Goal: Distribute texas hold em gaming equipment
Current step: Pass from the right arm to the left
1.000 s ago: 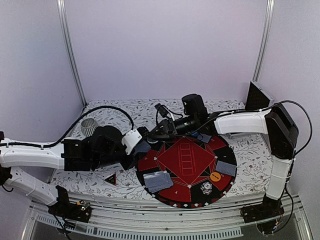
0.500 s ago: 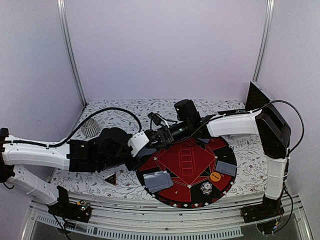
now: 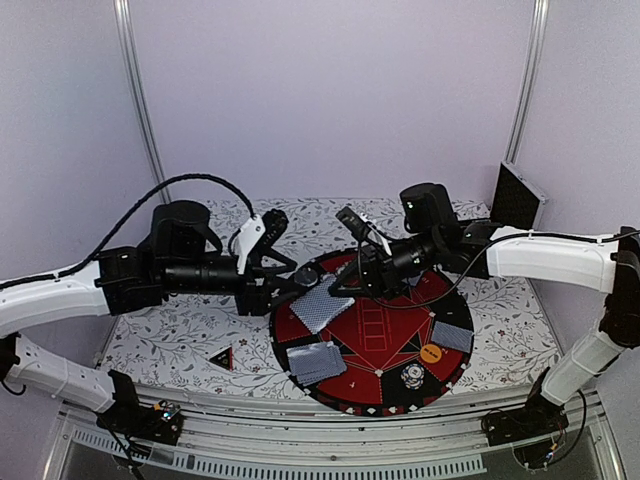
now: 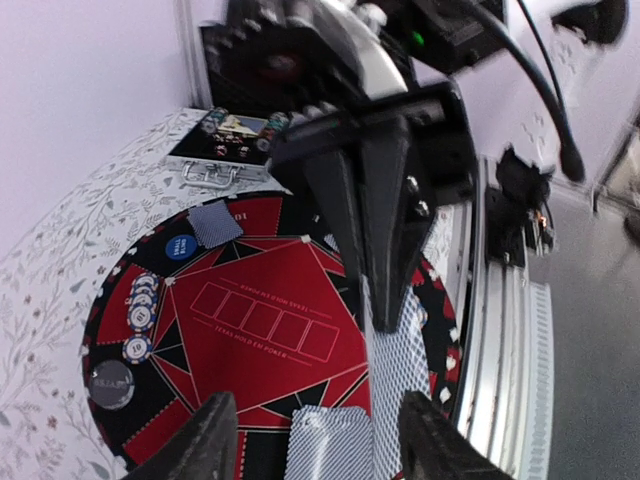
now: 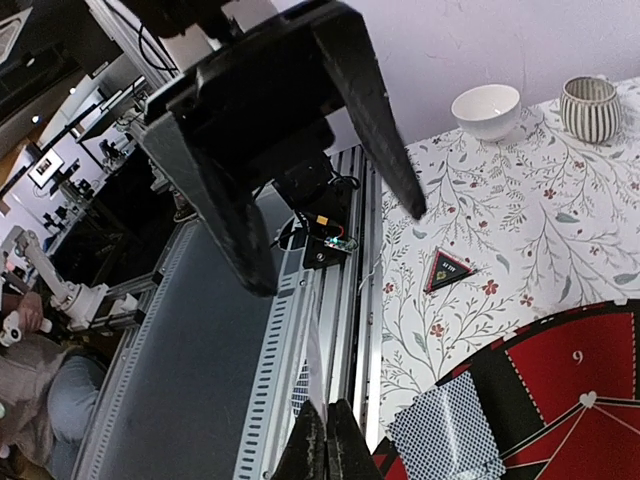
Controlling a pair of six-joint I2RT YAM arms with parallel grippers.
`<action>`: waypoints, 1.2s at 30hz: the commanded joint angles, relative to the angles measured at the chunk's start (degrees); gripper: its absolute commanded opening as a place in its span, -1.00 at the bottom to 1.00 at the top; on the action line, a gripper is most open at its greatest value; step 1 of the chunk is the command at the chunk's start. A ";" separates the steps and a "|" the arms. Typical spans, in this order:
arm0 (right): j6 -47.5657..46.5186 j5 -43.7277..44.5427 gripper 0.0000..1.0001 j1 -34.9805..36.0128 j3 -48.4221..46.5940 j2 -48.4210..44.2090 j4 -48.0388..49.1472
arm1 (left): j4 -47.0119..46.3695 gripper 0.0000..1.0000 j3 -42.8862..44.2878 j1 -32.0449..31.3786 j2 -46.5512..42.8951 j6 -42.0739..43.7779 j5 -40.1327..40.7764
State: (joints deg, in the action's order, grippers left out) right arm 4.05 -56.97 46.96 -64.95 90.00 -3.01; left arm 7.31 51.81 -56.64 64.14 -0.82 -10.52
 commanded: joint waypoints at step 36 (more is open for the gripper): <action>5.12 34.12 0.98 -25.91 16.46 -31.22 -3.41 | 4.21 -1.00 19.71 -14.70 37.77 24.90 37.61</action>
State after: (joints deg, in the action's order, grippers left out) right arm 5.72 -29.67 23.35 -50.63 64.42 -4.84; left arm 14.33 69.84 -68.84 95.96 12.82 14.66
